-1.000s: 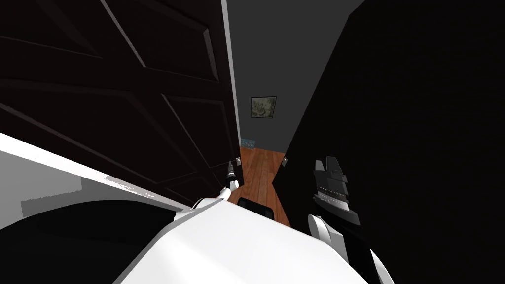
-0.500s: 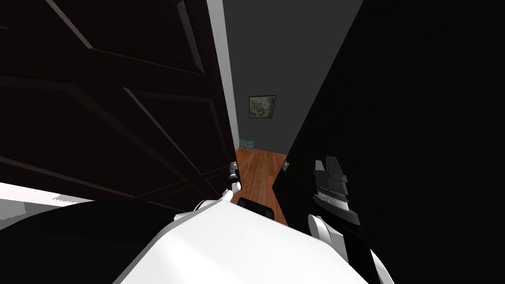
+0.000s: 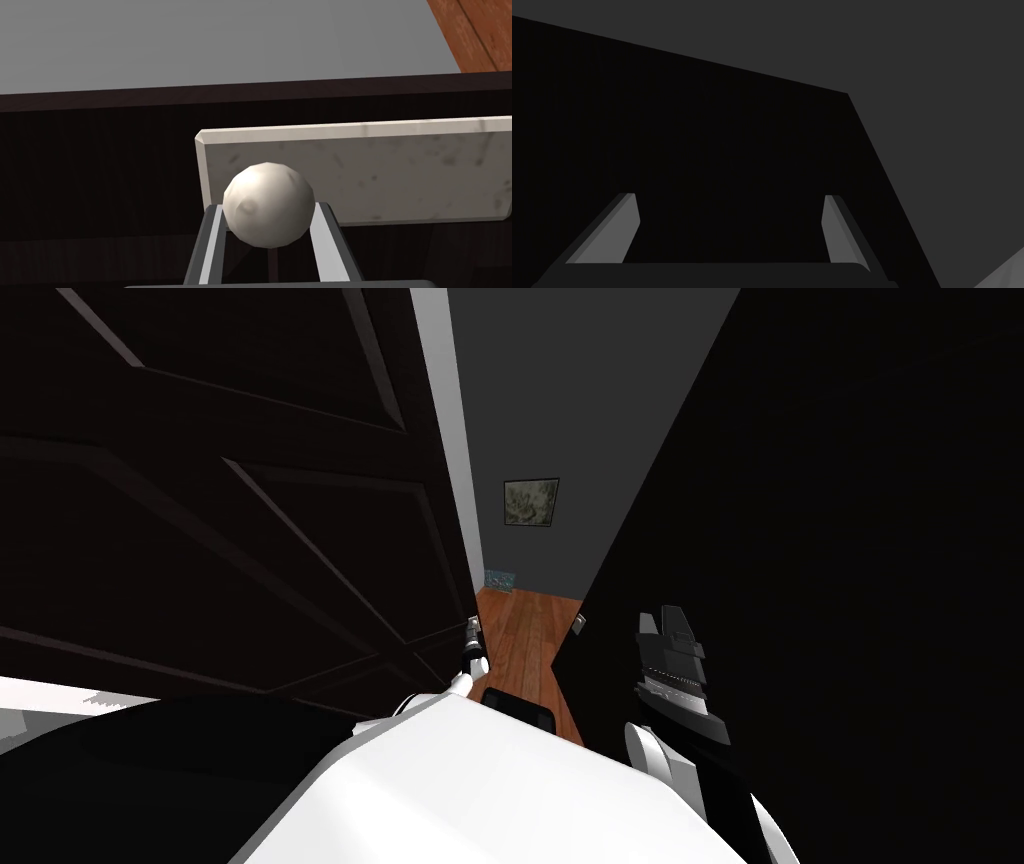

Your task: Push the door open

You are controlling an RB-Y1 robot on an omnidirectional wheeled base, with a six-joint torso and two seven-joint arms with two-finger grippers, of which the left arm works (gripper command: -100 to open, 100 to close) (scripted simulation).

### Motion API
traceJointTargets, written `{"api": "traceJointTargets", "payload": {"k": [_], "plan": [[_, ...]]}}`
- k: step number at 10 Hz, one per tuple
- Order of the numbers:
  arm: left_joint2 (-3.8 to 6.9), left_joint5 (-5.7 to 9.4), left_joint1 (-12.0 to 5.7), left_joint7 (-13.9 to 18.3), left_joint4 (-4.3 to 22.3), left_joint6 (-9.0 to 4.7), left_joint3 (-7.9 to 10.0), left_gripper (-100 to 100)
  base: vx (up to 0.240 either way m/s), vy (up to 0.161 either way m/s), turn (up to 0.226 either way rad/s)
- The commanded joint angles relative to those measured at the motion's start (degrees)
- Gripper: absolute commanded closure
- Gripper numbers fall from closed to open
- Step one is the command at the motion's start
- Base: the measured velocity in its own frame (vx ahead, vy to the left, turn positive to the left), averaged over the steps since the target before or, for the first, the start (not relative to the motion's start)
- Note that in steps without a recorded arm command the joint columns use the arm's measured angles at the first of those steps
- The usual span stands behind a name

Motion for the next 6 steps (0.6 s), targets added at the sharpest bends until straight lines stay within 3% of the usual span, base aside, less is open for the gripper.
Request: {"api": "traceJointTargets", "payload": {"k": [1, 2, 3, 5, 6], "plan": [[0.11, 0.04, 0.05, 0.0, -0.1, -0.15, 0.09, 100, 0.0, 0.0, 0.0], [0.11, 0.04, 0.05, 0.0, -0.1, -0.15, 0.09, 100, 0.0, 0.0, 0.0], [1.72, 1.07, -0.05, -0.7, -0.1, -0.41, 0.98, 100, 0.082, 0.057, 0.0], [2.01, 1.3, -0.07, -0.9, -0.1, -0.51, 1.19, 100, 0.094, 0.093, 0.005], [2.95, 2.41, -0.13, -1.6, -0.3, -0.96, 2.22, 100, 0.124, 0.08, 0.093]]}}
